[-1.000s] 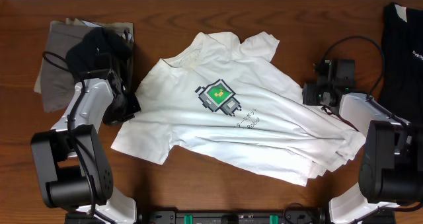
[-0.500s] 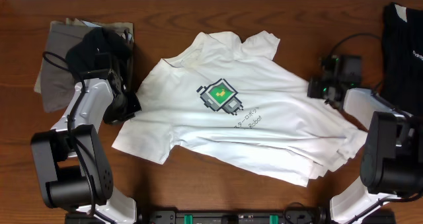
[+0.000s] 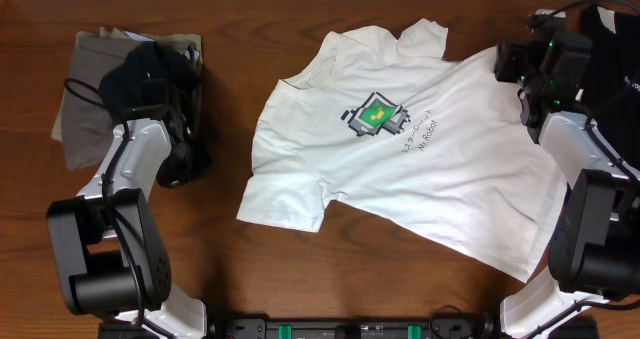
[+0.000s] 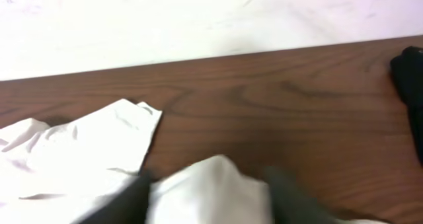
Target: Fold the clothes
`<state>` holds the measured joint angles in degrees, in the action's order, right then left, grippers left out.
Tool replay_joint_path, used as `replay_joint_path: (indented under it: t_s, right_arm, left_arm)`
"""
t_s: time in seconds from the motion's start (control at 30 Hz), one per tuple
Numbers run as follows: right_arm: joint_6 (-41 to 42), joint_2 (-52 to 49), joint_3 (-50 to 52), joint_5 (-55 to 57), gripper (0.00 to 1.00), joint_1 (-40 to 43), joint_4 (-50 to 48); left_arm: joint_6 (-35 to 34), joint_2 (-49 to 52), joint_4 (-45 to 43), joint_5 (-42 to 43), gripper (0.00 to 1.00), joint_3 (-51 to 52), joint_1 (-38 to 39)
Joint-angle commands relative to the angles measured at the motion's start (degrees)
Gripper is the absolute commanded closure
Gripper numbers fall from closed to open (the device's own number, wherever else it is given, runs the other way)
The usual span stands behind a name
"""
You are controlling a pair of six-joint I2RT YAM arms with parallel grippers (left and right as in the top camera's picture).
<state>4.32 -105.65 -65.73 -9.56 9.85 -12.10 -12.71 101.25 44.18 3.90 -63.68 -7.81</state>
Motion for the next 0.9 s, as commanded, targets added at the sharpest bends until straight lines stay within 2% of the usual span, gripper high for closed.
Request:
replay_joint_path:
  t_s: [0.0,0.13,0.17,0.2,0.3,0.4,0.53,0.67,0.87]
  right_arm:
    - [0.37,-0.48,-1.01,-0.07,0.01,1.42,1.29]
    - [3.3,-0.33,-1.03,-0.39,0.01,3.43,8.37]
    - [3.93,-0.33,-1.03,-1.09,0.01,3.91,10.69]
    - [4.02,-0.33,-1.01,-3.34,0.01,4.55,13.94]
    - [4.0,-0.33,-1.03,-8.28,0.11,5.42,19.63]
    - [3.98,-0.2,-1.03,-14.34,0.28,5.62,24.26]
    - [3.98,0.42,-1.01,-21.66,0.4,5.16,29.2]
    - [2.73,3.1,-1.01,-22.4,0.39,5.09,36.79]
    - [-0.87,12.39,-1.01,-24.15,0.36,4.61,46.82]
  left_arm:
    - [-0.68,-0.57,-0.24,-0.02,0.89,-0.31,-0.09]
    - [-0.52,-0.57,-0.28,0.22,0.83,-0.31,-0.09]
    - [0.17,-0.57,-0.28,1.36,0.83,-0.31,-0.09]
    - [2.21,-0.59,-0.35,4.26,0.78,-0.33,-0.09]
    - [7.78,-0.63,-0.63,11.5,0.74,-0.33,0.0]
    - [14.45,-0.66,-0.79,18.4,0.71,-0.33,0.98]
    - [17.92,-0.66,-0.72,19.47,0.71,-0.33,4.13]
    - [18.25,-0.63,-0.83,19.47,0.7,-0.33,7.58]
    - [20.55,-0.48,-3.87,18.12,0.57,-0.31,10.21]
